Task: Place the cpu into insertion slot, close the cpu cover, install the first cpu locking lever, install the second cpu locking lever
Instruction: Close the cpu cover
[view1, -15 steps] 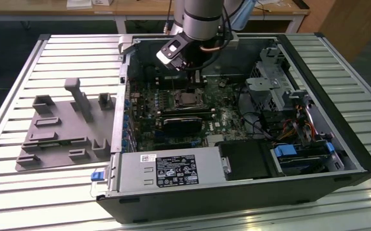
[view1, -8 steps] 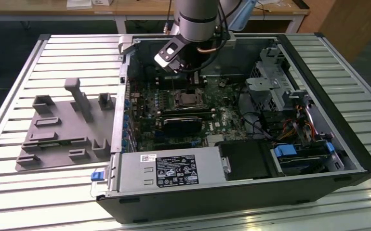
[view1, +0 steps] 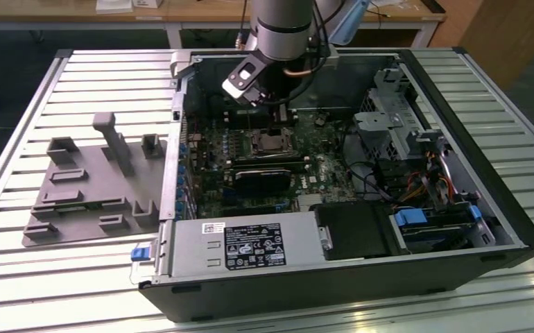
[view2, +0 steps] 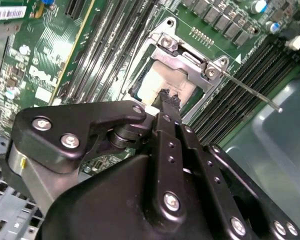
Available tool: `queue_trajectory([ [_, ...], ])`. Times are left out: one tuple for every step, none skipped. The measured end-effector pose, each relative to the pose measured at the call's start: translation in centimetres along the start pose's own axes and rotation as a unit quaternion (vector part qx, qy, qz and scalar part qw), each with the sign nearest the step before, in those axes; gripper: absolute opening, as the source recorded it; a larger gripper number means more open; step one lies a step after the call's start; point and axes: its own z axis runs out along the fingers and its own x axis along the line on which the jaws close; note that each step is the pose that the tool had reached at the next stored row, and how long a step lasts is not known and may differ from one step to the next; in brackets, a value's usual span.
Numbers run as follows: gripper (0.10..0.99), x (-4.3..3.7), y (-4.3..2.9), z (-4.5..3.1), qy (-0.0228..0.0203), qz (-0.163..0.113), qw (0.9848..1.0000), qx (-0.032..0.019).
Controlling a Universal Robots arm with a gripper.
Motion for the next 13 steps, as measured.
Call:
queue_trajectory([
  [0.102,0.00,0.00,0.00,0.0001,-0.009,1.0000,-0.0001],
  [0.102,0.00,0.00,0.00,0.0001,-0.018,0.9998,-0.0003],
  [0.102,0.00,0.00,0.01,0.0002,-0.027,0.9996,-0.0004],
  [0.102,0.00,0.00,0.01,0.0003,-0.036,0.9993,-0.0006],
  [0.102,0.00,0.00,0.02,0.0003,-0.045,0.9990,-0.0007],
  [0.102,0.00,0.00,0.02,0.0004,-0.054,0.9985,-0.0009],
  [0.102,0.00,0.00,0.02,0.0005,-0.063,0.9980,-0.0010],
  [0.102,0.00,0.00,0.03,0.0006,-0.073,0.9973,-0.0012],
  [0.102,0.00,0.00,0.03,0.0006,-0.082,0.9966,-0.0013],
  [0.102,0.00,0.00,0.04,0.0007,-0.091,0.9959,-0.0014],
  [0.102,0.00,0.00,0.04,0.0007,-0.100,0.9950,-0.0016],
  [0.102,0.00,0.00,0.04,0.0008,-0.109,0.9941,-0.0017],
  [0.102,0.00,0.00,0.05,0.0009,-0.118,0.9930,-0.0018],
])
